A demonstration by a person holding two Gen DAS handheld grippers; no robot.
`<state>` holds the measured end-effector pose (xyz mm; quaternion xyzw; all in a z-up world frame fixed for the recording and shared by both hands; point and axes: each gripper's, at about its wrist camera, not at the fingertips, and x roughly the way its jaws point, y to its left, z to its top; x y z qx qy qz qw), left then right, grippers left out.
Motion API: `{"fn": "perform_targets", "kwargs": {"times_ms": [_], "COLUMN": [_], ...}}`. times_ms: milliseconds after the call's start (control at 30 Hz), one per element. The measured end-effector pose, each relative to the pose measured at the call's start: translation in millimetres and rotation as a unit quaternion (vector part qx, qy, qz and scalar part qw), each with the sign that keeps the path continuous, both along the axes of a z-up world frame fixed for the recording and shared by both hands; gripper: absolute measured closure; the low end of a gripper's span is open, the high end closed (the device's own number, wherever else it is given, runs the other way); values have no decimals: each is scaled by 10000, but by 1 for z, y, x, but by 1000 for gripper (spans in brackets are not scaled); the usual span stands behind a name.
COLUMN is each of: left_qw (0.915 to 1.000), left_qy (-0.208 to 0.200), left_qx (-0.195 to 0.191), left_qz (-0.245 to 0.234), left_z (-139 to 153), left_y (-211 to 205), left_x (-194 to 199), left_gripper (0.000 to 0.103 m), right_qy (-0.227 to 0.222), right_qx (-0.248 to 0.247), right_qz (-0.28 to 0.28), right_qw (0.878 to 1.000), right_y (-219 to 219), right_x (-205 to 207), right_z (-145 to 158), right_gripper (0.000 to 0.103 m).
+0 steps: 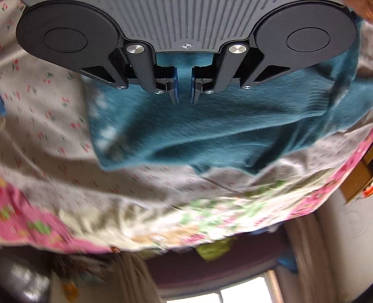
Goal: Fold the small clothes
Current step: 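Open the right gripper and grasp the other sleeve cuff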
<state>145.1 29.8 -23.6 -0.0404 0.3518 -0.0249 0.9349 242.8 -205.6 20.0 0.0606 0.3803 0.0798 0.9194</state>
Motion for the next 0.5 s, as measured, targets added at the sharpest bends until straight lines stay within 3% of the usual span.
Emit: {"fn": "perform_targets", "kwargs": {"times_ms": [67, 167, 233, 400, 500], "left_qw": [10000, 9996, 9986, 9977, 9946], "left_qy": [4, 271, 494, 609, 998], "left_qx": [-8, 70, 99, 22, 4], "left_qz": [40, 69, 127, 300, 270], "left_z": [1, -1, -3, 8, 3], "left_y": [1, 3, 6, 21, 28], "left_x": [-1, 3, 4, -9, -12], "left_gripper": [0, 0, 0, 0, 0], "right_qy": [26, 822, 669, 392, 765], "right_qx": [53, -351, -667, -512, -651], "right_qz": [278, 671, 734, 1326, 1570], "right_qw": [9996, 9937, 9928, 9891, 9825], "right_y": [16, 39, 52, 83, 107], "right_x": [-1, 12, 8, -4, -1], "right_z": [0, -25, -21, 7, -6], "right_gripper": [90, 89, 86, 86, 86]}}
